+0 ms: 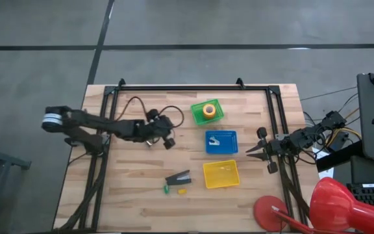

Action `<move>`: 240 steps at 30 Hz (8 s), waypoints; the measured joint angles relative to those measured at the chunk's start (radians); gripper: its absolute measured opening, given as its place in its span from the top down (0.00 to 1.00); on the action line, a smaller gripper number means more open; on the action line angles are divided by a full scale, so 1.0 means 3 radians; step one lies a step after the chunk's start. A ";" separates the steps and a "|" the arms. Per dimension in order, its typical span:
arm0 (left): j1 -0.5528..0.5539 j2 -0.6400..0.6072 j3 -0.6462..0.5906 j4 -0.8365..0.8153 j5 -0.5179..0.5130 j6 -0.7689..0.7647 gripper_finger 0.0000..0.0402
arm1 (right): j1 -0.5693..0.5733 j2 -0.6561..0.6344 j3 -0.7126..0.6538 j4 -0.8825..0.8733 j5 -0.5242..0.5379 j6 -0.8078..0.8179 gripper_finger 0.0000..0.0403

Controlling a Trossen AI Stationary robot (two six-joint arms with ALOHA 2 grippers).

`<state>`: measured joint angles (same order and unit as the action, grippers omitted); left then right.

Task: Pick and place Stapler, Stapler remover, tape
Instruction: Put the light blue staple remover into the blue bin, then put the black staple remover into the blue bin

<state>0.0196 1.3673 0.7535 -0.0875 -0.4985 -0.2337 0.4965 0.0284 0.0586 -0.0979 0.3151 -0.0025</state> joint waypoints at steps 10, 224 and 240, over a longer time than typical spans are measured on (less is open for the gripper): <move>0.0000 -0.0462 -0.0544 0.0216 -0.0053 -0.0160 0.94 | 0.0000 0.0000 0.0000 0.0000 0.0001 0.0001 0.87; -0.0078 -0.0068 0.0385 -0.0701 0.0716 0.0336 0.87 | 0.0000 0.0000 0.0000 0.0000 0.0001 0.0007 0.87; -0.0088 -0.0754 -0.0401 -0.1285 0.0758 0.0187 0.88 | 0.0001 0.0000 0.0000 0.0000 0.0001 0.0005 0.87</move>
<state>-0.0067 1.1410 0.6331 -0.4732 -0.2712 -0.1777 0.4967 0.0284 0.0586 -0.0978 0.3153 -0.0010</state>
